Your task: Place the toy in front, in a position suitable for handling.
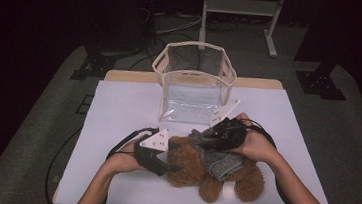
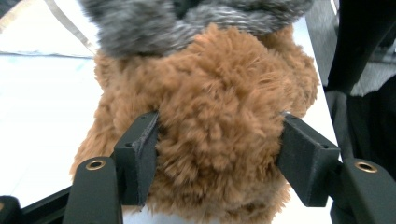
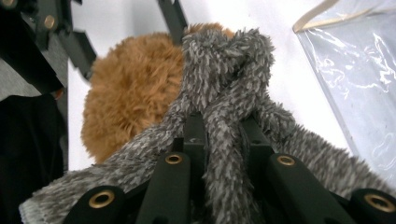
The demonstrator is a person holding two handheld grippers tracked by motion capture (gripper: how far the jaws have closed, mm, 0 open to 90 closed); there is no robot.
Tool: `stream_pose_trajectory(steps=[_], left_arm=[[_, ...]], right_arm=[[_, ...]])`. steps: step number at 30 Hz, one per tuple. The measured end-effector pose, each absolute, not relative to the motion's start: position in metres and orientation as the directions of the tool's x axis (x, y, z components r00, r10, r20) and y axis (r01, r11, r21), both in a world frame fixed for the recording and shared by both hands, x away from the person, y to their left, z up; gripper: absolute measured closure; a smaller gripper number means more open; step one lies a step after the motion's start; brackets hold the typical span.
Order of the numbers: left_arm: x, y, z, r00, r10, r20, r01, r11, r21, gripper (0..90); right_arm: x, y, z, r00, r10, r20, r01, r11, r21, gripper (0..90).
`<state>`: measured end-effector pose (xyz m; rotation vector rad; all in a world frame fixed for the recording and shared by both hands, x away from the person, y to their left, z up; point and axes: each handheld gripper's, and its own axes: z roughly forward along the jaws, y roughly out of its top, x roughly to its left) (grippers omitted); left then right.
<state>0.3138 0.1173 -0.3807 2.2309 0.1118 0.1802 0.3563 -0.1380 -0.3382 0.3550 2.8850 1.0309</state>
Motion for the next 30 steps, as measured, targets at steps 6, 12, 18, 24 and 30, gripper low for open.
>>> stream_pose_trajectory(steps=[6, 12, 18, 24, 30], left_arm=[[0.317, 0.113, -0.378, 0.984, 0.175, 0.030, 0.081, -0.595, 0.800, 25.5], [0.311, 0.105, -0.383, 0.992, 0.116, 0.047, 0.037, -0.629, 0.776, 35.0], [0.307, 0.106, -0.384, 0.994, 0.086, 0.067, 0.005, -0.649, 0.761, 36.1], [0.310, 0.107, -0.384, 0.994, 0.092, 0.059, 0.014, -0.641, 0.768, 35.9], [0.311, 0.107, -0.382, 0.992, 0.106, 0.062, 0.021, -0.642, 0.767, 35.0]], right_arm=[[0.342, -0.146, -0.342, -0.974, 0.224, 0.035, 0.193, 0.735, 0.650, 76.4], [0.330, -0.133, -0.337, -0.982, 0.185, 0.028, 0.160, 0.749, 0.643, 76.3], [0.341, -0.111, -0.336, -0.987, 0.157, 0.022, 0.134, 0.755, 0.642, 76.1], [0.348, -0.136, -0.333, -0.977, 0.213, 0.013, 0.175, 0.762, 0.623, 76.1], [0.357, -0.176, -0.324, -0.955, 0.294, 0.030, 0.248, 0.743, 0.621, 76.0]])
